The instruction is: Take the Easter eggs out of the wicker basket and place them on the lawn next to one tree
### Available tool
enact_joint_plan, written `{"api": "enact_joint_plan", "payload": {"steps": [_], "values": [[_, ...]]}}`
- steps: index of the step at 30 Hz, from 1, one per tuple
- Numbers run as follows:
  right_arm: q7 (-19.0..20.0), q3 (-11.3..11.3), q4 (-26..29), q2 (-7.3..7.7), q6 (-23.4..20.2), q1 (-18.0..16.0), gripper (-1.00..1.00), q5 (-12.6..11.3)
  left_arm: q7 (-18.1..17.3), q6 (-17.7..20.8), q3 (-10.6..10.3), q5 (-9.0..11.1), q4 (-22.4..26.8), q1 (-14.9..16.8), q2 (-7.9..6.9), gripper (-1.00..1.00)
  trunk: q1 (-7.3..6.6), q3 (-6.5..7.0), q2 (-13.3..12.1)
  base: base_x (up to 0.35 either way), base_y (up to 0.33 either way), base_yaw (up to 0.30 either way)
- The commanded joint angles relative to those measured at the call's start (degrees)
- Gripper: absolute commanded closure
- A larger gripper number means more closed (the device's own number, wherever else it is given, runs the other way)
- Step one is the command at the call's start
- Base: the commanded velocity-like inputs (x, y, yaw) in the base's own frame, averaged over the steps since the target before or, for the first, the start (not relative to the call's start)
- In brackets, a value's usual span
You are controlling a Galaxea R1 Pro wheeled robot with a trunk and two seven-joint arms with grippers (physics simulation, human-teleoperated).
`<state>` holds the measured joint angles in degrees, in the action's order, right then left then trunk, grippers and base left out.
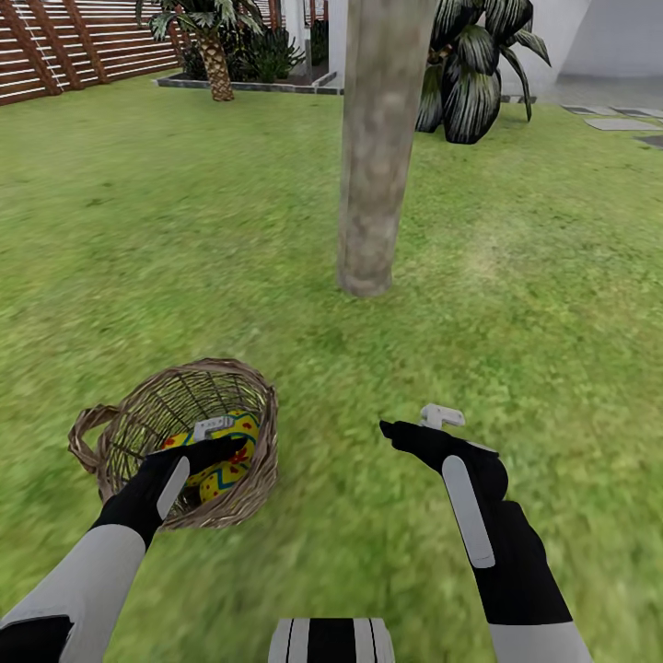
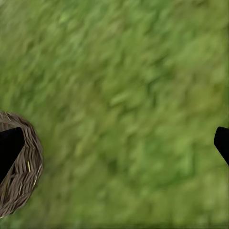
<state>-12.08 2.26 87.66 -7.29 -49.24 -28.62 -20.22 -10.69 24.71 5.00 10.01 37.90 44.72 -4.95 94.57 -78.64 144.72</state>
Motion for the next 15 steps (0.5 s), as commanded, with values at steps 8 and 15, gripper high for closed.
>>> {"api": "enact_joint_plan", "payload": {"steps": [8, 15], "values": [[-0.6, 0.0, 0.1, -0.01, -0.2, 0.0, -1.0, -0.6, 0.1, 0.4, 0.2, 0.3, 0.1, 0.0, 0.03, -1.0, -0.01, -0.04, 0.0, 0.0, 0.0, 0.0], [-0.6, 0.1, 0.1, -0.01, -0.2, 0.0, -1.0, -0.6, 0.1, 0.3, 0.2, 0.3, 0.1, 0.0, 0.01, -1.0, 0.02, -0.26, 0.0, 0.0, 0.0, 0.0]]}}
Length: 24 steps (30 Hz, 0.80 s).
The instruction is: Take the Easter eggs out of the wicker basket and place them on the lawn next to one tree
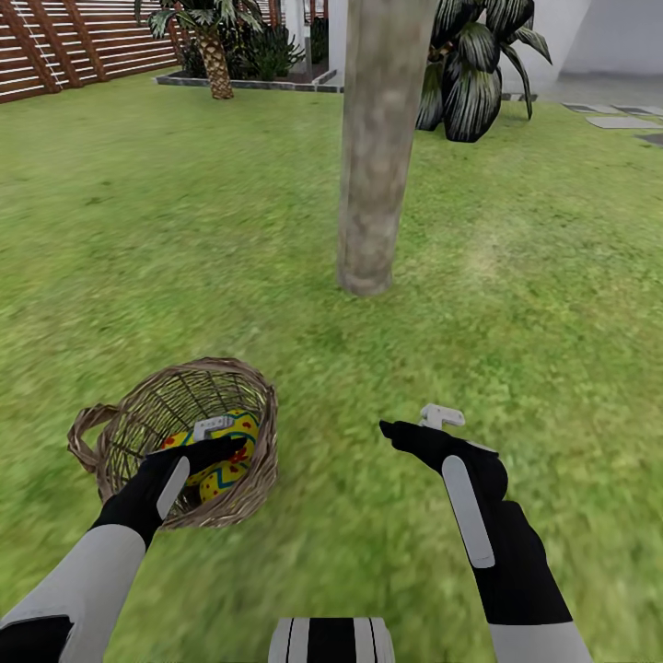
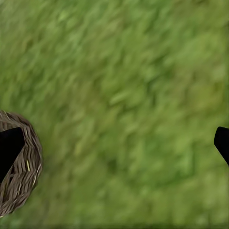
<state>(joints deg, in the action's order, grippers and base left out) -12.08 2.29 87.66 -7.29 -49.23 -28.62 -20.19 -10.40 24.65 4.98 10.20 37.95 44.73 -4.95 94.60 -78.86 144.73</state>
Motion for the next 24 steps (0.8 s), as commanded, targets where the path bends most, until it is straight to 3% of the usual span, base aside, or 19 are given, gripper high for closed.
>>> {"api": "enact_joint_plan", "payload": {"steps": [1, 24], "values": [[-0.6, 0.0, 0.1, 0.0, -0.2, 0.0, -1.0, -0.6, -0.1, 0.4, 0.2, 0.1, 0.1, 0.0, 0.02, -1.0, -0.01, -0.04, 0.0, 0.0, 0.0, 0.0], [-0.6, 0.1, 0.1, 0.0, -0.2, 0.0, -1.0, -0.6, -0.1, 0.5, 0.2, 0.1, 2.6, -0.3, 0.03, -1.0, 0.04, -0.48, 0.0, 0.0, 0.0, 0.0]]}}
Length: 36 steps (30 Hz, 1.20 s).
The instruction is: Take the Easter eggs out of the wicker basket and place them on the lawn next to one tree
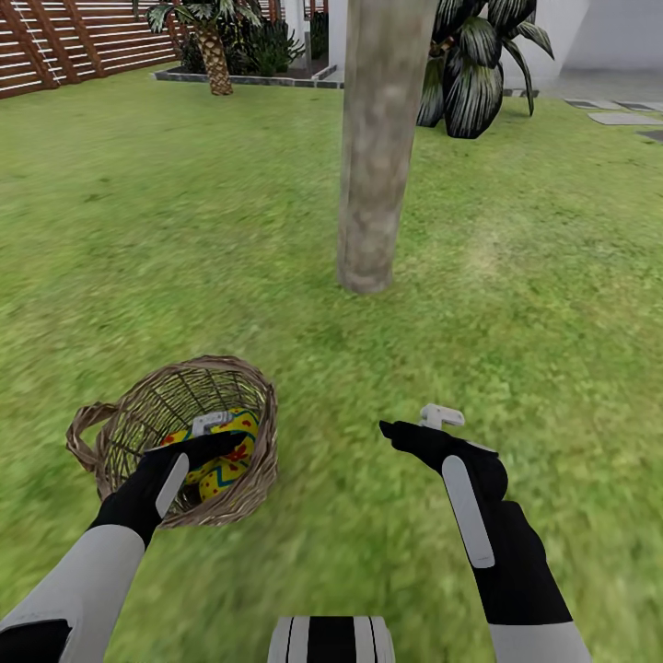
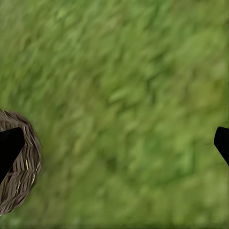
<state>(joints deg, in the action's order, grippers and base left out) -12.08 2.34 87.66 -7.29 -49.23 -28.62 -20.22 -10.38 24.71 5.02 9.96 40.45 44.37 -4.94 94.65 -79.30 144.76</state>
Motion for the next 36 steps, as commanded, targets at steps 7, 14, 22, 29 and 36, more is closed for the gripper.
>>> {"api": "enact_joint_plan", "payload": {"steps": [7, 14, 22, 29, 36], "values": [[-0.6, 0.0, 0.1, 0.0, -0.2, 0.0, -1.0, -0.6, -0.2, 0.4, 0.2, 0.3, 0.1, 0.0, 0.02, -1.0, -0.01, -0.04, 0.0, 0.0, 0.0, 0.0], [-0.6, 0.0, 0.1, 0.0, -0.2, 0.0, -1.0, -0.6, -0.2, 0.5, 0.2, 0.3, 0.1, 0.0, 0.02, -1.0, 0.04, -0.48, 0.0, 0.0, 0.0, 0.0], [-0.6, 0.0, 0.1, 0.0, -0.2, 0.0, -1.0, -0.6, -0.2, 0.5, 0.2, 0.3, 0.1, 0.0, 0.02, -1.0, 0.04, -0.48, 0.0, 0.0, 0.0, 0.0], [-0.6, 0.0, 0.1, 0.0, -0.2, 0.0, -1.0, -0.6, -0.2, 0.5, 0.2, 0.3, 0.0, 0.0, 0.02, -1.0, 0.04, -0.48, 0.0, 0.0, 0.0, 0.0], [-0.6, 0.0, 0.1, 0.0, -0.2, 0.0, -1.0, -0.6, -0.1, 0.5, 0.2, 0.3, 0.0, 0.0, 0.02, 1.0, 0.04, -0.48, 0.0, 0.0, 0.0, 0.0]]}}
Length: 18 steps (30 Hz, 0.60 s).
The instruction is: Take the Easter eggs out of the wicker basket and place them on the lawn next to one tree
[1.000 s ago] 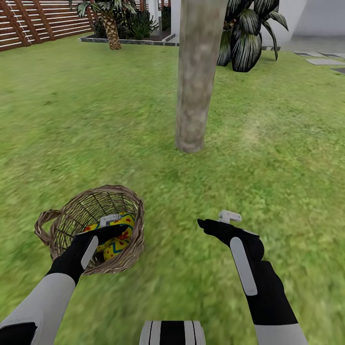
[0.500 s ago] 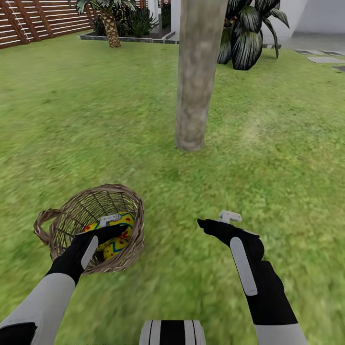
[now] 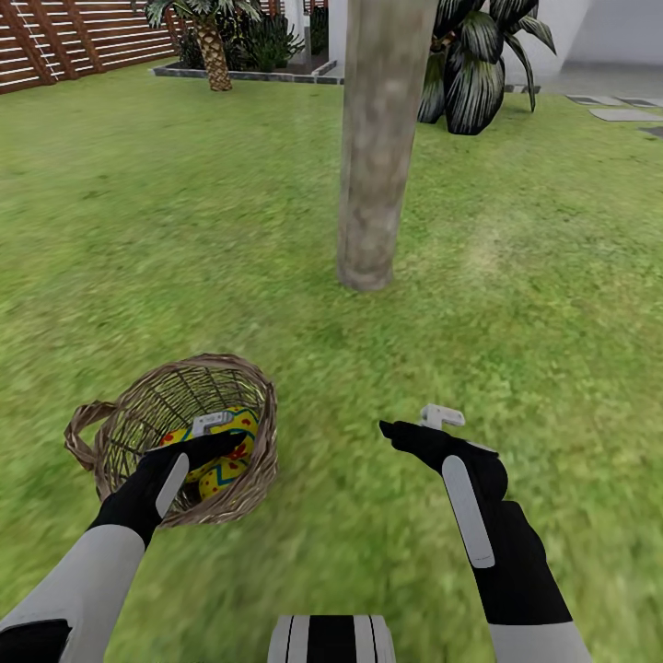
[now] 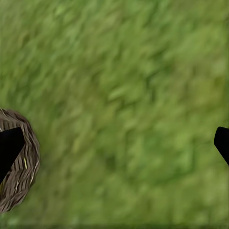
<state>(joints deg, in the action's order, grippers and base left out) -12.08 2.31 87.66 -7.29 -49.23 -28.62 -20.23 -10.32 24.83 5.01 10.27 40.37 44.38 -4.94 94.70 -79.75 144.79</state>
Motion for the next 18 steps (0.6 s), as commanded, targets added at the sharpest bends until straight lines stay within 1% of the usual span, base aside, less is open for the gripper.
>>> {"api": "enact_joint_plan", "payload": {"steps": [1, 18], "values": [[-0.6, 0.0, 0.1, 0.0, -0.2, 0.0, -1.0, -0.6, -0.2, 0.4, 0.2, 0.0, 0.1, 0.0, 0.01, 1.0, -0.01, -0.04, 0.0, 0.0, 0.0, 0.0], [-0.6, 0.0, 0.1, 0.0, -0.2, 0.0, -1.0, -0.6, -0.1, 0.4, 0.2, 0.0, 0.1, 0.1, 0.01, 1.0, -0.01, -0.04, 0.0, 0.0, 0.0, 0.0]]}}
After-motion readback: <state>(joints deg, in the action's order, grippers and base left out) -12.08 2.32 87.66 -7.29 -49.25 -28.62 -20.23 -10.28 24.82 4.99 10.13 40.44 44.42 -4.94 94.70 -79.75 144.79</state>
